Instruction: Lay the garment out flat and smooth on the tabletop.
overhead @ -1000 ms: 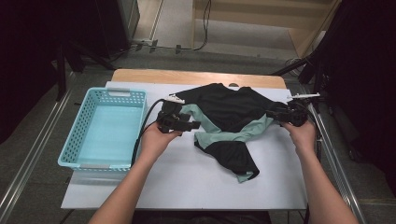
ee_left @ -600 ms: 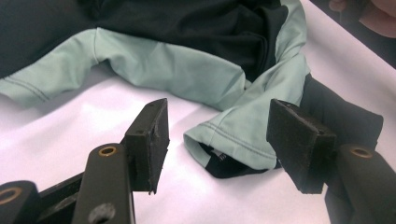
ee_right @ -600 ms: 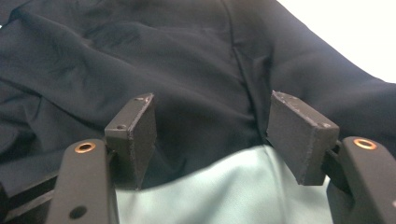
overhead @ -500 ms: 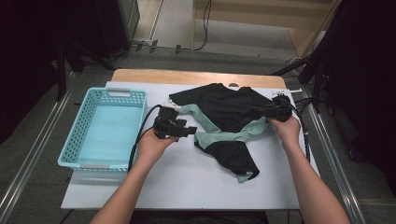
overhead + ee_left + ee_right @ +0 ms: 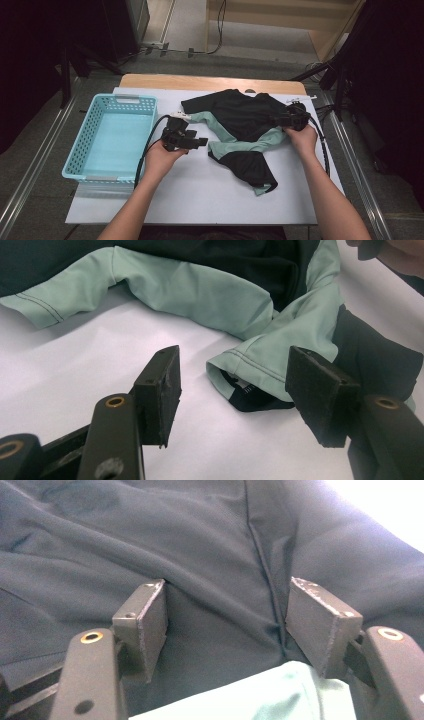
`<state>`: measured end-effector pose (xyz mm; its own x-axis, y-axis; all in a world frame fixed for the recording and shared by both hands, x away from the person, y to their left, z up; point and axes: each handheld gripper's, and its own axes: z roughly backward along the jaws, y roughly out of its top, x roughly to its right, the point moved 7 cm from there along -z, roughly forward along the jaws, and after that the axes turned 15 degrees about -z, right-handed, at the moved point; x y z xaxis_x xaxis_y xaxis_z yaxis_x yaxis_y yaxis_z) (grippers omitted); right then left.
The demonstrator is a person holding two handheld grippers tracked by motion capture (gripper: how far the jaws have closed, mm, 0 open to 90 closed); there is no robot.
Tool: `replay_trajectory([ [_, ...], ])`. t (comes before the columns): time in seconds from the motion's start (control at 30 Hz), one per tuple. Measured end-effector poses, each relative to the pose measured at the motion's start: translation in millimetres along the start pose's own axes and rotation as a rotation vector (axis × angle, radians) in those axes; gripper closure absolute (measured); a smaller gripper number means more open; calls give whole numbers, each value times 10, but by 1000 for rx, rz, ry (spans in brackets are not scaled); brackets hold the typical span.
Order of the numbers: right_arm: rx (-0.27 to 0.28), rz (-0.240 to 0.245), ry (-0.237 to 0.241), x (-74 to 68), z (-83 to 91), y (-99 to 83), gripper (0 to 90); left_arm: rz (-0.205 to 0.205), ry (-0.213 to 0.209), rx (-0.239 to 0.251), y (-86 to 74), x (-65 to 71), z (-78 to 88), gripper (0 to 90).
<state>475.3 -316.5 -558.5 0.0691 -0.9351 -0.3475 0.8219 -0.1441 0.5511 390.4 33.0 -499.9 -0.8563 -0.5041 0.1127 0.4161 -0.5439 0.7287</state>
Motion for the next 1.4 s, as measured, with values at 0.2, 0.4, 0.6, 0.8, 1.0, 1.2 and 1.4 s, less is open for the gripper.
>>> replay_trajectory([
  [0.2, -1, -9, 3, 32, 48, 10, 331, -3, 6, -4, -15, -8, 0, 401],
  [0.4, -6, -12, -27, 173, 145, 13, 295, -1, 9, -9, -33, -27, -5, 401],
  [0.6, -3, -47, -12, 241, 192, 1, 320, -1, 13, -11, -40, -30, 0, 401],
  [0.8, 8, -31, -77, 382, 288, -8, 283, 1, 17, -7, -43, -45, 10, 401],
  [1.0, 36, -75, -63, 447, 358, 10, 299, 6, 20, -5, -49, -53, 16, 401],
  [1.2, 52, -103, -109, 613, 444, 10, 285, 6, 22, -8, -59, -62, 14, 401],
  [1.4, -9, -110, -116, 655, 279, -107, 296, 2, 25, -11, -62, -67, 12, 401],
])
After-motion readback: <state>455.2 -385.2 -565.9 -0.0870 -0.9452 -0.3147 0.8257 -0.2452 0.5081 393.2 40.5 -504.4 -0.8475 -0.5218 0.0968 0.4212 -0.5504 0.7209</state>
